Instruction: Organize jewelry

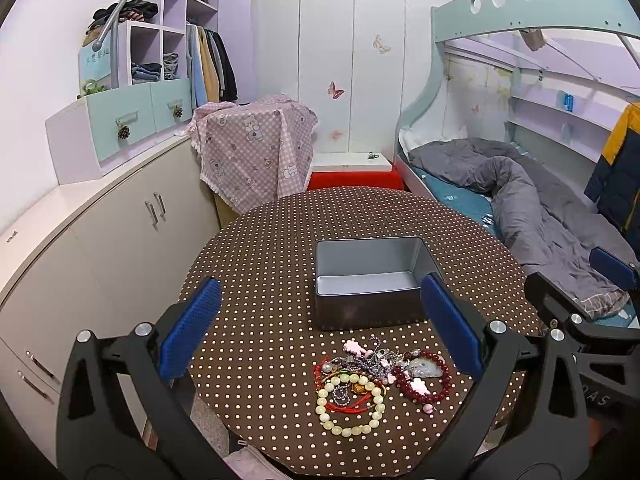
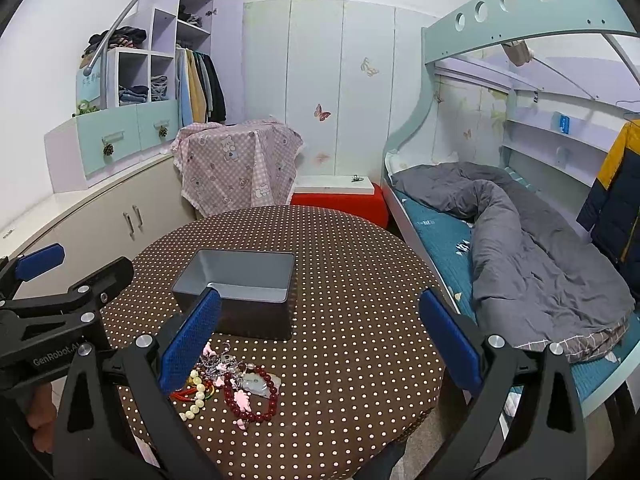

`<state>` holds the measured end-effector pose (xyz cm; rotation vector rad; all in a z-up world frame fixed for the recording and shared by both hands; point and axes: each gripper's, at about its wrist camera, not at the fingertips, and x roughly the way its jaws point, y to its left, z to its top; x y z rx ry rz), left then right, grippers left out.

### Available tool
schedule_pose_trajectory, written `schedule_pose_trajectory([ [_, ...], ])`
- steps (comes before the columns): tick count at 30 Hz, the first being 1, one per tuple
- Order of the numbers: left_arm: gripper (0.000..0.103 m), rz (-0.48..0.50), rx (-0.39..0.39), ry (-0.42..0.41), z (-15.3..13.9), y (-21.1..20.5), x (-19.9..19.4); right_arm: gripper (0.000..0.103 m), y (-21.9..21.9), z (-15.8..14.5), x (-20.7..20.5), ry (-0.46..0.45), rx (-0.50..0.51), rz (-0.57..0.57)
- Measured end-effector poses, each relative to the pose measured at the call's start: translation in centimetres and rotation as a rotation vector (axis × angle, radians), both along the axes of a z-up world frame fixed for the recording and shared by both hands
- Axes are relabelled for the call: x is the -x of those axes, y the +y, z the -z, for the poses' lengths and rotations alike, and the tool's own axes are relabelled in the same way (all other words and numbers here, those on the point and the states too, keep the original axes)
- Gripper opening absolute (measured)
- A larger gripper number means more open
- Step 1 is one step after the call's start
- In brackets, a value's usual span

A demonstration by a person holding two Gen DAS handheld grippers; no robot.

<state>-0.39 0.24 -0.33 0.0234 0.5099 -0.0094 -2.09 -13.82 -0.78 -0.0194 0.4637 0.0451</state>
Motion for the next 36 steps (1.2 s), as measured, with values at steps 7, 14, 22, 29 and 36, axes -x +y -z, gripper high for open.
schedule_pose_trajectory([
  [7, 0.097, 0.0, 0.0, 0.0, 0.03, -0.02, 0.11, 0.095, -0.02, 0.03, 0.08, -0.001, 0.003, 0.001],
  [14, 0.097, 0.001, 0.001, 0.0, 0.06, -0.03, 0.12, 0.095, -0.03, 0.04, 0.25, -0.001, 0.003, 0.002],
  [22, 0.097, 0.003, 0.004, 0.002, 0.36, -0.12, 0.33, 0.095, 0.14, 0.11, 0.42, 0.007, -0.003, 0.001],
  [29, 0.097, 0.005, 0.007, 0.003, 0.37, -0.26, 0.54, 0.095, 0.32, -0.07, 0.43, 0.01, 0.0, 0.003],
  [36, 0.097, 0.007, 0.009, 0.003, 0.3, -0.18, 0.5, 0.095, 0.44, -0.2, 0.39, 0.009, 0.001, 0.003],
])
